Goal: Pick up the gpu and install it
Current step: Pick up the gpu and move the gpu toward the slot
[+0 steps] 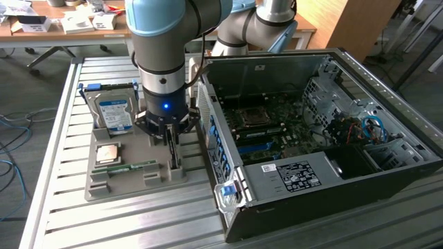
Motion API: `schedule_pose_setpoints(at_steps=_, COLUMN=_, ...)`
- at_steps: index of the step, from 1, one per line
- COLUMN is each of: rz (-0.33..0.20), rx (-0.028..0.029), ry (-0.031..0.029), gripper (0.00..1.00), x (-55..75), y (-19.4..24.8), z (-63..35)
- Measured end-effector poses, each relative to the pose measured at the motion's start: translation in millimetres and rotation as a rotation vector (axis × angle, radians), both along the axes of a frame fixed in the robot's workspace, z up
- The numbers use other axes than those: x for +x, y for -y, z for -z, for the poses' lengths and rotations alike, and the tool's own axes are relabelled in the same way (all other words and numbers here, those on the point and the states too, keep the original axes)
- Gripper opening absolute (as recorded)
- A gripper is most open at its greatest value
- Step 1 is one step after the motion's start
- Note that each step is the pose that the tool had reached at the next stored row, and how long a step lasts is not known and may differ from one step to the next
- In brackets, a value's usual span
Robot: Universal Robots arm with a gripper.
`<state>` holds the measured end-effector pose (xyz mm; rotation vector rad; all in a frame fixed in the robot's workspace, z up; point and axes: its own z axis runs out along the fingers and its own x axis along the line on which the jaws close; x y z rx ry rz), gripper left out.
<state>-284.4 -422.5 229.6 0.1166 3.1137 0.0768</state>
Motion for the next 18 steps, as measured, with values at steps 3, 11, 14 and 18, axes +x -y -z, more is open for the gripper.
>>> schedule_pose_setpoints(at_steps=3, rz=0.000, rx=-0.0002, ry=-0.0001, gripper=0.26, x=0.0, y=0.0, z=-0.1)
schedule_pose_setpoints(at_steps=11, rz=0.000, rx=-0.0001, ry=-0.0001, gripper=0.26, x=0.0, y=0.0, z=0.0)
schedule_pose_setpoints(at_steps=14, rz=-0.003, rx=-0.0001, ry=0.0000, gripper=0.26, x=0.0, y=0.0, z=0.0)
schedule_pose_setpoints(at_steps=18, rz=-0.014, rx=-0.0001, ry=-0.0001, gripper=0.26, x=-0.1, y=0.0, z=-0.1)
